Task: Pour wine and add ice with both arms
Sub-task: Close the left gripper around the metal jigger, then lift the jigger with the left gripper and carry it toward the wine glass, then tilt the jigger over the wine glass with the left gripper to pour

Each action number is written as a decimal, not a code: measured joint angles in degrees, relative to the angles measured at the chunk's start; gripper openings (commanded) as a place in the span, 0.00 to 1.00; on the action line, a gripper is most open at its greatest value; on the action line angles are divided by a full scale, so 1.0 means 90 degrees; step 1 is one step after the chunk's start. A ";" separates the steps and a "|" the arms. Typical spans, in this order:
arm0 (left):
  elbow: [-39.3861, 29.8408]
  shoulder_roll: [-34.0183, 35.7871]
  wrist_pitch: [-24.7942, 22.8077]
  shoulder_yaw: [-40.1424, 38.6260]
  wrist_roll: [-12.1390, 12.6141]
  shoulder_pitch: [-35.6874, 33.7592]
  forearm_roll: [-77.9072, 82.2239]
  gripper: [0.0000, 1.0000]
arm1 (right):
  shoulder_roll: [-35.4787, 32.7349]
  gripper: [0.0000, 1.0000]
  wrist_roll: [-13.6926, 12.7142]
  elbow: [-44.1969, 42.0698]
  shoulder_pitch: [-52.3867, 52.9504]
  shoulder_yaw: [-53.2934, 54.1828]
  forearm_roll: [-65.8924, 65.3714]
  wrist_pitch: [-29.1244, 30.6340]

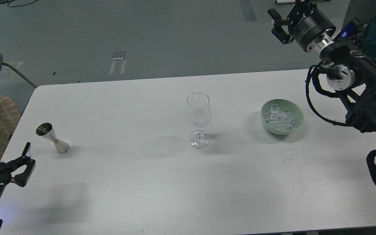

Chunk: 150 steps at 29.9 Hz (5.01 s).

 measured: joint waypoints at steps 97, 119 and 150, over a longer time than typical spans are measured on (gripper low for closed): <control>0.4726 -0.1145 0.0400 0.0355 0.0184 -0.4284 0.1026 0.00 | 0.0006 1.00 -0.0039 -0.0008 -0.0097 -0.0129 -0.0058 -0.0367; 0.2903 -0.1168 0.1491 0.0957 0.0254 -0.4895 0.1105 0.00 | 0.0032 1.00 -0.0039 -0.0015 -0.0113 -0.0155 -0.0058 -0.0389; 0.0589 -0.2118 0.2605 0.3156 0.0635 -0.4992 0.1774 0.00 | 0.0004 1.00 -0.0039 -0.0003 -0.0230 -0.0158 -0.0058 -0.0402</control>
